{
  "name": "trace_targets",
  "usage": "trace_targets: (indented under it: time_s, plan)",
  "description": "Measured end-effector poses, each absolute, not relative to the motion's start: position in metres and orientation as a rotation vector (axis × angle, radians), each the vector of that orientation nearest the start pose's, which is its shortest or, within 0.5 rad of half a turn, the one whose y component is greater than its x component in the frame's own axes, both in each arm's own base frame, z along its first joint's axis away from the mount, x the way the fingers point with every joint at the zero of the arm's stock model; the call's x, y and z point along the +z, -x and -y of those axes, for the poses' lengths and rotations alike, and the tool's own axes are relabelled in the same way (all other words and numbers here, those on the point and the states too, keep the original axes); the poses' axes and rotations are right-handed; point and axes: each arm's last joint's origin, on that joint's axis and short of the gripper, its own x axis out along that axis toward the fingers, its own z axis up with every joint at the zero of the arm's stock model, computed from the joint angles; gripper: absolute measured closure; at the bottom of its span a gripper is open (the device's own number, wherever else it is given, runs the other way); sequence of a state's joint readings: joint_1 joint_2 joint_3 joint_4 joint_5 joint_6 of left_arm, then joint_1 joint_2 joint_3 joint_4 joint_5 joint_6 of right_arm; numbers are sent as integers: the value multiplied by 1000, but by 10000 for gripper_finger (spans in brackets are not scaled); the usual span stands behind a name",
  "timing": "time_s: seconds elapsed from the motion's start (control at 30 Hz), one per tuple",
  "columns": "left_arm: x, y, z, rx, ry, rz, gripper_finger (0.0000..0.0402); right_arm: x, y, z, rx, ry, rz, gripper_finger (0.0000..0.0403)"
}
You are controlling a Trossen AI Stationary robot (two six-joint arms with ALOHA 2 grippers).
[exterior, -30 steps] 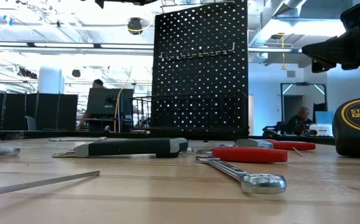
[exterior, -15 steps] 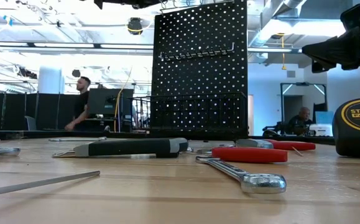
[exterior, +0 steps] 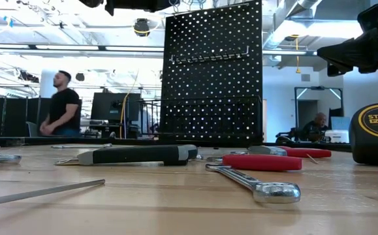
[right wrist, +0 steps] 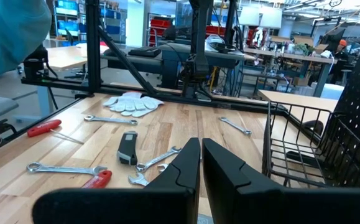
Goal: Hang tools onto peg board
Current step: Hang the hook on the pegboard
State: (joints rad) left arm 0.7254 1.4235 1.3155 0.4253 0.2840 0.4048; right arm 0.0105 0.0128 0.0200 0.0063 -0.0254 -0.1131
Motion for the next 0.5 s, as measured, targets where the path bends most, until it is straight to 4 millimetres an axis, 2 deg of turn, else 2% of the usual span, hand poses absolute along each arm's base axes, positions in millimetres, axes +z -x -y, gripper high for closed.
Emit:
trace_targets:
  time_s: [0.17,0.5]
  plan:
    - [426,-247,-208,491,-571,168,395,170,-97,-2,35,113,16,376]
    - [426,-249,-206,512,-753,134,395,170,-97,-2,35,113,15,376]
